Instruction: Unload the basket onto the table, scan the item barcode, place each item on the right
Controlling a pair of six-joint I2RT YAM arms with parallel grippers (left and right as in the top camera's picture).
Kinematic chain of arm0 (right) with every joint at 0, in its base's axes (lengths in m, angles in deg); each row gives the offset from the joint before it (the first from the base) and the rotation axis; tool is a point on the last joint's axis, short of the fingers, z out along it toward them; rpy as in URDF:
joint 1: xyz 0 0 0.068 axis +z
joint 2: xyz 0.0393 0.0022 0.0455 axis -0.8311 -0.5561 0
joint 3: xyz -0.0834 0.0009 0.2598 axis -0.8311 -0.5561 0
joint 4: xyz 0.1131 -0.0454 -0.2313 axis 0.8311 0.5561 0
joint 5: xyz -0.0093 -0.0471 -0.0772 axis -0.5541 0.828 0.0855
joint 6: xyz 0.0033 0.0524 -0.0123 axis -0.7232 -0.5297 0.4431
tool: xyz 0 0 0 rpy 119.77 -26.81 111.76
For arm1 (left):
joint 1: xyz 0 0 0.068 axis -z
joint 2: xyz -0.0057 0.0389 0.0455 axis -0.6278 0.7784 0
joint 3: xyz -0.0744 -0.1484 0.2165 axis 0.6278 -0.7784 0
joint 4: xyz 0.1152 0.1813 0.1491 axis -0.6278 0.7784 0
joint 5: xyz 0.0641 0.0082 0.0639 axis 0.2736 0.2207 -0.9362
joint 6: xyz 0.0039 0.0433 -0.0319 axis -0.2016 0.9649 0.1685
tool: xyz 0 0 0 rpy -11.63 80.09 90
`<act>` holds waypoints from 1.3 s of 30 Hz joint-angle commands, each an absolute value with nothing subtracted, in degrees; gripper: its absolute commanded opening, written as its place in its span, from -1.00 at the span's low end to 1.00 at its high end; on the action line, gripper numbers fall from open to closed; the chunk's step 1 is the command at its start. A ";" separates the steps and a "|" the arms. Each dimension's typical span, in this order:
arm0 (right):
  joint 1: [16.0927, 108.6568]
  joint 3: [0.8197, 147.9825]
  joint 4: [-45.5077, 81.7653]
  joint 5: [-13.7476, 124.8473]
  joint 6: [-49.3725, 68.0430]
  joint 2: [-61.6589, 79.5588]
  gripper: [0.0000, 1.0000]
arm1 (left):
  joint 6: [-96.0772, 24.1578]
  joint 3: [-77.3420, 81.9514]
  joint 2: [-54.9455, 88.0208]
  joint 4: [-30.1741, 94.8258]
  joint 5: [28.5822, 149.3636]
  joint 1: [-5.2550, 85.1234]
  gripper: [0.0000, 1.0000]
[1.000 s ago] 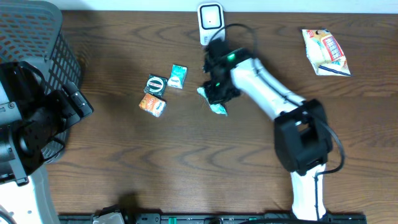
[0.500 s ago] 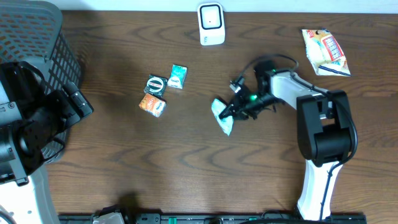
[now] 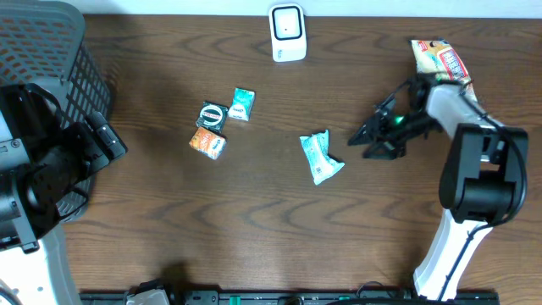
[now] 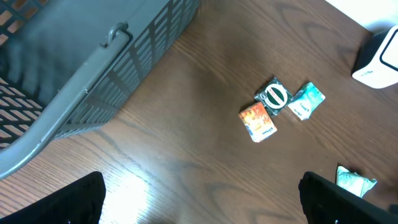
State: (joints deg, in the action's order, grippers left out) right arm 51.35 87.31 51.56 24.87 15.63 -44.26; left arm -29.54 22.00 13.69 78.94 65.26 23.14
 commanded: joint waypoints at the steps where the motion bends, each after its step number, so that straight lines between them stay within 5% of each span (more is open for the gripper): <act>1: 51.83 93.84 55.95 32.15 20.44 -43.04 0.18 | -29.63 21.47 13.71 79.07 64.73 22.83 0.95; 6: 54.45 97.03 61.02 32.22 25.99 -43.04 0.71 | -29.63 21.47 13.71 79.07 64.73 22.83 0.96; 12: 60.00 96.33 60.28 33.57 26.73 -43.08 0.96 | -29.63 21.47 13.71 79.07 64.73 22.83 0.96; 31: 68.31 85.93 44.89 34.10 21.58 -43.08 0.78 | -29.63 21.47 13.71 79.07 64.73 22.83 0.96; 39: 68.64 85.17 43.12 34.10 21.55 -43.08 0.48 | -29.63 21.47 13.71 79.07 64.73 22.83 0.95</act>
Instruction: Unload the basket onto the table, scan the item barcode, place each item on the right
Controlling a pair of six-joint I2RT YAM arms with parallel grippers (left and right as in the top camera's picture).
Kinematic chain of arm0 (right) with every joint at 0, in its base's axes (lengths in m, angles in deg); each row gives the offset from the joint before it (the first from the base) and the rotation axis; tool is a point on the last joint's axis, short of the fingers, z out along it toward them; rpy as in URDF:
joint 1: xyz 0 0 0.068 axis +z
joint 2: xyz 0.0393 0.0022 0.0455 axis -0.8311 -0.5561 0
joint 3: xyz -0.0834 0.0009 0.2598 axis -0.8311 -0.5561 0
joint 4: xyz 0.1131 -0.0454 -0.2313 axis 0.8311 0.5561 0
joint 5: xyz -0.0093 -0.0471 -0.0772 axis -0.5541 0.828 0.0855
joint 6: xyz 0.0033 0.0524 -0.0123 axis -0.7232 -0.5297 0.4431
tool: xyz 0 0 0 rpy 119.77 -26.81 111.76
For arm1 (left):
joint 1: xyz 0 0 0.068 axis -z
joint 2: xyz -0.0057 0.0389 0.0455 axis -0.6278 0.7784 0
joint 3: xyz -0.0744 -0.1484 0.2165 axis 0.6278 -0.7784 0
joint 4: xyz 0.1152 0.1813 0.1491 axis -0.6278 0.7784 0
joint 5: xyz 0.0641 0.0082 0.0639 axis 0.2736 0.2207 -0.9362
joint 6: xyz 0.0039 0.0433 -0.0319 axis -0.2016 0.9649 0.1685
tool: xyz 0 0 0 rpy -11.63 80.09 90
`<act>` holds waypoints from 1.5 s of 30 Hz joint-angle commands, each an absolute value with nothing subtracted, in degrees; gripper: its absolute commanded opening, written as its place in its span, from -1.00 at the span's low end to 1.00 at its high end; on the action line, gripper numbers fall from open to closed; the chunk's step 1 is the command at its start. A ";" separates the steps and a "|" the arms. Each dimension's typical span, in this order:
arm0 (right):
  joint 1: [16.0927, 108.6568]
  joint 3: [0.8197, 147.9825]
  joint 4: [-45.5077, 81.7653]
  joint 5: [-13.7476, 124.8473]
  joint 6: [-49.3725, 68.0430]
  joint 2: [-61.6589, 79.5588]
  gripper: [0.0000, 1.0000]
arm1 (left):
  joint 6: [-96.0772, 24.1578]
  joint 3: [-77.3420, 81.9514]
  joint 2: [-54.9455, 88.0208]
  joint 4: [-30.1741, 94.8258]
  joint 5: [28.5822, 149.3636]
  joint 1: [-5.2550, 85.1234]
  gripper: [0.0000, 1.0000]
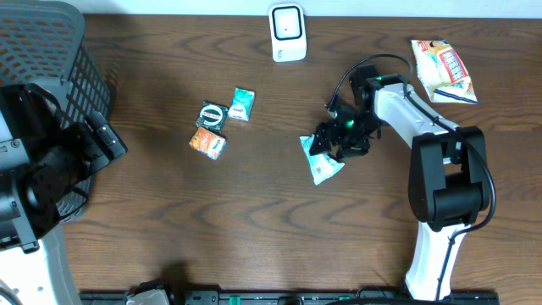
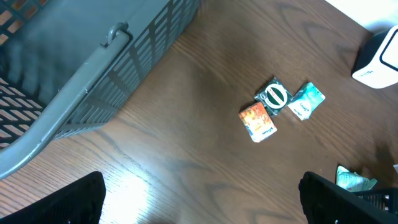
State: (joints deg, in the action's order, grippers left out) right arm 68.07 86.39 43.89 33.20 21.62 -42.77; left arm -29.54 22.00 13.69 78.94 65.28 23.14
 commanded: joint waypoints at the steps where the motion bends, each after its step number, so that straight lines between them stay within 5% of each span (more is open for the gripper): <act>1: 68.64 85.17 42.93 34.10 21.55 -43.08 0.43 | -29.63 21.47 13.71 79.07 64.73 22.83 0.96; 10: 69.66 85.08 41.16 34.18 21.09 -43.19 0.05 | -29.63 21.47 13.71 79.07 64.73 22.83 0.95; 15: 71.26 84.77 39.56 36.33 17.42 -43.19 -0.41 | -29.63 21.47 13.71 79.07 64.73 22.83 0.96; 18: 72.22 84.53 38.84 36.28 16.22 -43.19 -0.98 | -29.63 21.47 13.71 79.07 64.73 22.83 0.95; 31: 67.63 89.73 38.88 15.32 18.23 -38.29 -0.98 | -29.63 21.47 13.71 79.07 64.73 22.83 0.96; 45: 66.74 90.32 34.95 8.59 16.64 -22.49 -0.98 | -29.63 21.47 13.71 79.07 64.73 22.83 0.95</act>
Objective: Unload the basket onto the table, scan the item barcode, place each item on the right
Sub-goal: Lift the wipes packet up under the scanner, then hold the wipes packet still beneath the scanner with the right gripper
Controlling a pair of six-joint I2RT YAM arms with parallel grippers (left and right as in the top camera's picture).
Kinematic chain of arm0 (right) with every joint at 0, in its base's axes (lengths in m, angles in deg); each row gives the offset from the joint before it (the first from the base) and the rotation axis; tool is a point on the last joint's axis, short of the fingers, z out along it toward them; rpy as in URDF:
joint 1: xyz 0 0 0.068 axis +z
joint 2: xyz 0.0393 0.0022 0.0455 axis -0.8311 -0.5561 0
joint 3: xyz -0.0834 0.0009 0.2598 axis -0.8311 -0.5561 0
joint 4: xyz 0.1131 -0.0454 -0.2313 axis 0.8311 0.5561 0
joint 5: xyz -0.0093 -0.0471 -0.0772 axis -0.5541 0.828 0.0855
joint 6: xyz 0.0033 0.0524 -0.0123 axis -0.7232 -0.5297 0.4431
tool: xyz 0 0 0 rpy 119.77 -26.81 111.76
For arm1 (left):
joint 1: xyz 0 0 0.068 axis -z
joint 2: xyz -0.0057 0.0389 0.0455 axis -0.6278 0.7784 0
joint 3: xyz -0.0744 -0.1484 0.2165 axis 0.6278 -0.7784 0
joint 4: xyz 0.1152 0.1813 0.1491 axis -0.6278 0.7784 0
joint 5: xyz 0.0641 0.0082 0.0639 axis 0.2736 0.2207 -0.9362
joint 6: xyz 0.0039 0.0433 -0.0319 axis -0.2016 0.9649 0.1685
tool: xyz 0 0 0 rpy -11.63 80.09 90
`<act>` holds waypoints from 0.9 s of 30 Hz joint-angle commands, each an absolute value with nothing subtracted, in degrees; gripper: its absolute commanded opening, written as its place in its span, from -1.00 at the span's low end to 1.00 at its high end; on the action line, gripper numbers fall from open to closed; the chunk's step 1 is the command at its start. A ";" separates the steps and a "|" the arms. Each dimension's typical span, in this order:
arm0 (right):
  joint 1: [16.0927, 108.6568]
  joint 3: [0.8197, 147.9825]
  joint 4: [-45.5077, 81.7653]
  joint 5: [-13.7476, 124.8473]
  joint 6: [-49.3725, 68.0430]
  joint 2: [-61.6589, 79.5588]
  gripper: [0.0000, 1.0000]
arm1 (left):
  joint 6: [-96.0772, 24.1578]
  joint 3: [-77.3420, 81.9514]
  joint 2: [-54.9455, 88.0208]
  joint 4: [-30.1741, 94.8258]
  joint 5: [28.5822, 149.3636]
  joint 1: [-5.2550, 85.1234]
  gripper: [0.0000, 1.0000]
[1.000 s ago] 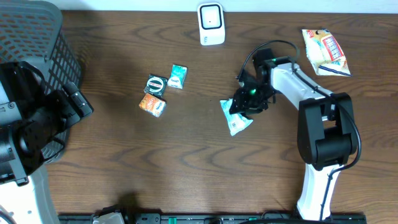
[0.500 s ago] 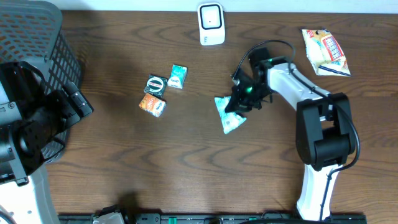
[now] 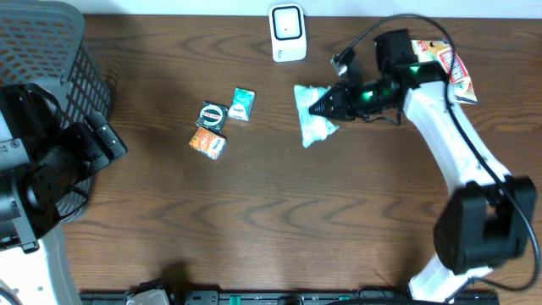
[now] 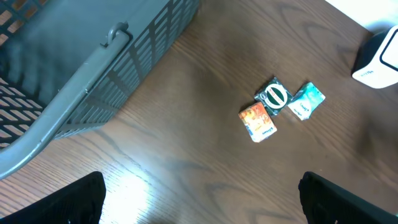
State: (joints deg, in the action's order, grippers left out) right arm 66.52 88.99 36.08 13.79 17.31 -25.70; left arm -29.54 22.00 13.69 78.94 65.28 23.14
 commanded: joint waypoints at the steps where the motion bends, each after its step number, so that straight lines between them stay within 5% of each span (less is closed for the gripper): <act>1: 66.74 90.32 34.07 7.02 16.13 -21.79 -0.98 | -29.63 21.47 13.71 79.07 64.73 22.83 0.95; 27: 67.24 90.30 25.11 1.84 4.85 -20.74 -0.98 | -29.63 21.47 13.71 79.07 64.73 22.83 0.96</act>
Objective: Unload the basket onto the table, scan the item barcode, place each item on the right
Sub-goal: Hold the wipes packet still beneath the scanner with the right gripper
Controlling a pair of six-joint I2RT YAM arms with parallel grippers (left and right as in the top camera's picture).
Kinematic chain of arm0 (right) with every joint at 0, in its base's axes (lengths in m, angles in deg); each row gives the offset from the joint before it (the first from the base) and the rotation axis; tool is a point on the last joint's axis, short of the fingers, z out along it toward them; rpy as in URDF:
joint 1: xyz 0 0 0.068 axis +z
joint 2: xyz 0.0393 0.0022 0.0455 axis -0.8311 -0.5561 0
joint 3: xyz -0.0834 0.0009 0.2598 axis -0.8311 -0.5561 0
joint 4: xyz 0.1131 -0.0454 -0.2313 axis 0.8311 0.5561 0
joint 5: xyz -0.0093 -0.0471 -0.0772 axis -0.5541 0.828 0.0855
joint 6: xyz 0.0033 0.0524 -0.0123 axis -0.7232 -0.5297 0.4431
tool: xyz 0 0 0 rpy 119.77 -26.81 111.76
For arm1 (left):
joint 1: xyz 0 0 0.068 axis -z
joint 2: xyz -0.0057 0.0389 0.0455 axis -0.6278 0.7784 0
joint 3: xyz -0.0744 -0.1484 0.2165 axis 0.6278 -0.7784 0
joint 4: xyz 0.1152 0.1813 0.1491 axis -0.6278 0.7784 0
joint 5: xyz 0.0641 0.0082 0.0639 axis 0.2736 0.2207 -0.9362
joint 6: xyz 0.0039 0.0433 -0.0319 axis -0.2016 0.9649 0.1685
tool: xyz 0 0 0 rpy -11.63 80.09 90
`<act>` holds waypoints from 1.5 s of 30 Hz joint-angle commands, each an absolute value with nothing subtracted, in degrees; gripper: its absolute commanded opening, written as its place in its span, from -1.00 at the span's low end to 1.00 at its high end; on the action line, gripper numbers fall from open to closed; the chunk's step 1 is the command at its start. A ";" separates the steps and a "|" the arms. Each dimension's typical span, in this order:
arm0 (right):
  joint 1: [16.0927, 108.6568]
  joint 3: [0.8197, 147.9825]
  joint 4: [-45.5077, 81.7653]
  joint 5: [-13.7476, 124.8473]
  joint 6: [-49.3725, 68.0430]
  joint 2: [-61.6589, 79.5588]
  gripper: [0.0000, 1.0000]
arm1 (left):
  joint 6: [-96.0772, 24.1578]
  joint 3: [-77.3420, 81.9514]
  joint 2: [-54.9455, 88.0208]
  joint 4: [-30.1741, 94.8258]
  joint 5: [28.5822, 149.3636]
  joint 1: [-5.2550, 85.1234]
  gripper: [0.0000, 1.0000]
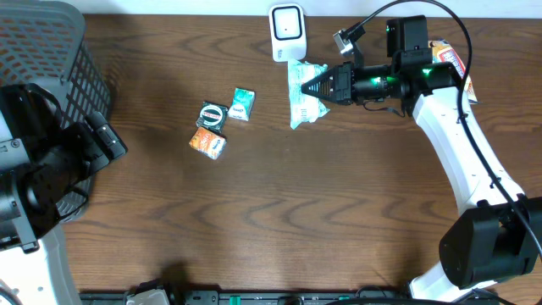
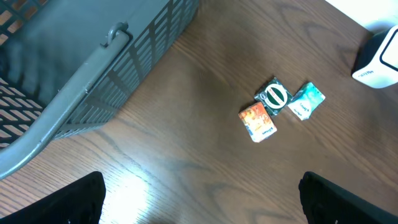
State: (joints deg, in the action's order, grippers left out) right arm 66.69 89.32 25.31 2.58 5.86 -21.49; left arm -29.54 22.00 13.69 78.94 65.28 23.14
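The pale teal packet (image 1: 302, 94) hangs in the air just below the white scanner (image 1: 287, 32) at the table's far edge, with my right gripper (image 1: 321, 87) shut on its right side. My left gripper (image 2: 200, 205) is wide open over bare wood at the left, both fingers (image 2: 68, 202) just showing at the wrist view's bottom corners. It holds nothing. The scanner (image 2: 379, 59) also shows at that view's right edge.
A dark grey mesh basket (image 1: 47, 59) stands at the far left. Three small packets lie left of centre: a round-logo one (image 1: 211, 114), a teal one (image 1: 241, 104) and an orange one (image 1: 207, 142). A yellow-red snack bag (image 1: 446, 58) lies partly behind the right arm.
My right gripper has carried the teal packet a little up and left, nearer the scanner. The left arm has not moved.
My right gripper was at the right of the table, apart from the teal packet lying mid-table. Then it was down on the packet. Then the packet was held up off the table toward the scanner, and now it hangs just below it.
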 commanded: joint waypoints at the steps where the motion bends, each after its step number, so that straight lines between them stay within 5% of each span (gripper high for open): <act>1: 67.24 90.30 25.00 1.99 4.64 -20.74 -0.98 | -29.63 21.47 13.71 79.07 64.73 22.83 0.96; 45: 68.31 90.30 24.13 8.00 3.50 -20.74 -0.98 | -29.63 21.47 13.71 79.07 64.73 22.83 0.95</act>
